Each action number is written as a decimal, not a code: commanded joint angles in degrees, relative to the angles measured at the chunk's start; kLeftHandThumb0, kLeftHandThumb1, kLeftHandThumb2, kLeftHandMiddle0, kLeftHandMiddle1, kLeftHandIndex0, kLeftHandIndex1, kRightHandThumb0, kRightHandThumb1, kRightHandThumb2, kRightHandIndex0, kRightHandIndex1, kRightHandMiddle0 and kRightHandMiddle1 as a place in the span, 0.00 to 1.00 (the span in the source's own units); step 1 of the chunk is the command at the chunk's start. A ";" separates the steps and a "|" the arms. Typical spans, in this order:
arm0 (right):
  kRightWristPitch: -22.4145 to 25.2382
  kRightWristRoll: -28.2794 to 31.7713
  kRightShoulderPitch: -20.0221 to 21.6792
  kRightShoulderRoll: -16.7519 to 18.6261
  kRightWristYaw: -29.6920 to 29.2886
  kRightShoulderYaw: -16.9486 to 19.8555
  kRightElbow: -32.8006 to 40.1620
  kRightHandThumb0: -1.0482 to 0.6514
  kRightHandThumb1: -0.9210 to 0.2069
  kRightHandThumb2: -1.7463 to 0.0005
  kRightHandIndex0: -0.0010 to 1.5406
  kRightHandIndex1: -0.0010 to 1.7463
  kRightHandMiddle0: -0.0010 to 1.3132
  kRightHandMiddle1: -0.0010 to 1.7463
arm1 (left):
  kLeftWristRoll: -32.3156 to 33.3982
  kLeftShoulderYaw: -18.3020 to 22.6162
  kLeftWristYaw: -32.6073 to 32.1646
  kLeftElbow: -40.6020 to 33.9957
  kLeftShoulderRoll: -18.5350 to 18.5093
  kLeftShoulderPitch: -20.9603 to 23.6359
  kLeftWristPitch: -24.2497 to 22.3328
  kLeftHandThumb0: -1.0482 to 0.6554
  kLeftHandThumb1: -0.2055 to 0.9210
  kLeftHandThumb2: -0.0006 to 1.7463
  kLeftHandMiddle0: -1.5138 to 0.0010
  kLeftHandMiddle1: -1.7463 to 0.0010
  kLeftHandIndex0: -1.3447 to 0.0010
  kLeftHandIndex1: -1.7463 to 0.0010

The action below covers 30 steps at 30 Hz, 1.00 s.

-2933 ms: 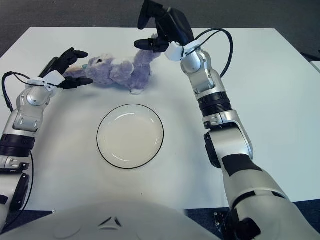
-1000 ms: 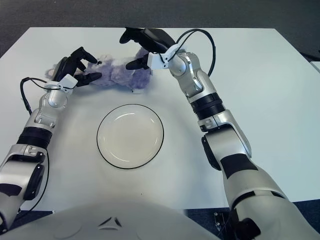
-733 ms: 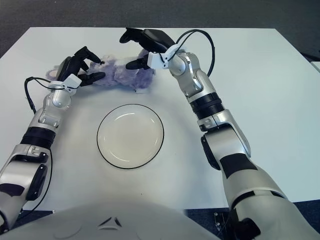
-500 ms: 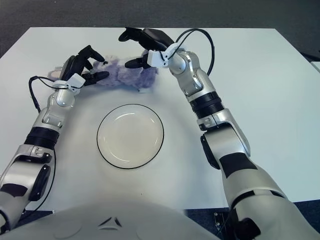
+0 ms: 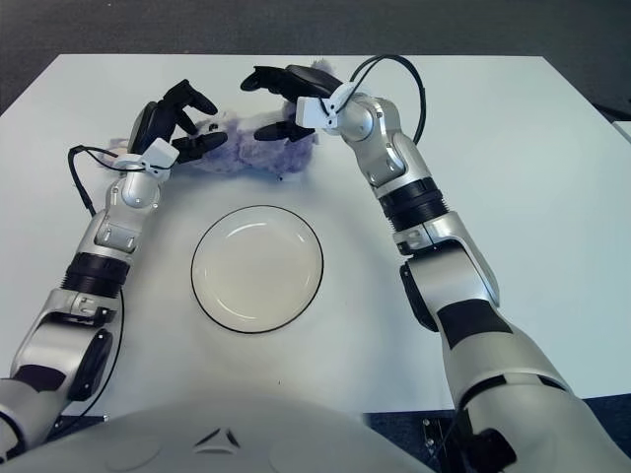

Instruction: Put the doll into the plate.

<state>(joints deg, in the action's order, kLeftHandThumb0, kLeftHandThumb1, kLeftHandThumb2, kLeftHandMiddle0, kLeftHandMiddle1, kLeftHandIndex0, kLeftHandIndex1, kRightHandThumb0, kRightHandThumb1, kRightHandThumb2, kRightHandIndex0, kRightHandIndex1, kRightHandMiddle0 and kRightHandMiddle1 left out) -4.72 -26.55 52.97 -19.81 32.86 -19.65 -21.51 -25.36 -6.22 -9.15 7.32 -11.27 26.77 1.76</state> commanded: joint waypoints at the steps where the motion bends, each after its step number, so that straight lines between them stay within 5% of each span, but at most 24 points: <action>1: 1.50 -0.85 0.82 -1.37 1.52 -0.61 1.08 0.06 0.00 0.75 0.21 0.00 0.11 0.14 | -0.76 -0.20 -0.16 -1.60 0.27 -1.26 -1.51 0.39 1.00 0.07 0.57 0.09 0.54 0.25; 4: 1.73 -1.36 0.87 -1.70 1.96 -1.09 1.13 0.06 0.00 0.75 0.21 0.00 0.10 0.14 | -0.76 -0.25 -0.28 -2.20 0.52 -1.44 -1.93 0.40 1.00 0.07 0.57 0.09 0.54 0.25; 9: 2.11 -2.50 1.12 -2.13 3.04 -2.23 0.63 0.05 0.00 0.76 0.20 0.00 0.11 0.13 | -0.60 -0.25 -0.80 -2.99 1.24 -1.64 -1.92 0.58 0.74 0.35 0.57 0.15 0.52 0.34; 27: 4.53 -6.92 -0.06 -2.50 3.89 -6.64 -2.95 0.03 0.00 0.82 0.20 0.00 0.11 0.10 | -0.75 -0.85 -2.34 -2.84 2.64 -0.14 -0.62 0.61 0.69 0.41 0.58 0.13 0.50 0.37; 30: 4.51 -8.60 0.93 -2.76 4.51 -8.12 -5.79 0.02 0.00 0.83 0.10 0.00 0.07 0.08 | -0.29 -0.89 -2.95 -2.61 2.79 -0.04 1.13 0.61 0.68 0.42 0.58 0.12 0.50 0.37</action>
<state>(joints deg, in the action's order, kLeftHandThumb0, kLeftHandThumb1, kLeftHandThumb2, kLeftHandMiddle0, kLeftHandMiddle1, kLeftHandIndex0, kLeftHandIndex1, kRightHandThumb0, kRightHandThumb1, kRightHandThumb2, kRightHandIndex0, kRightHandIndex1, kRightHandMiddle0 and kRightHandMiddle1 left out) -0.66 -33.39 53.47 -21.84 36.10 -25.94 -24.30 -25.48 -6.99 -11.22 4.77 -8.59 25.92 1.03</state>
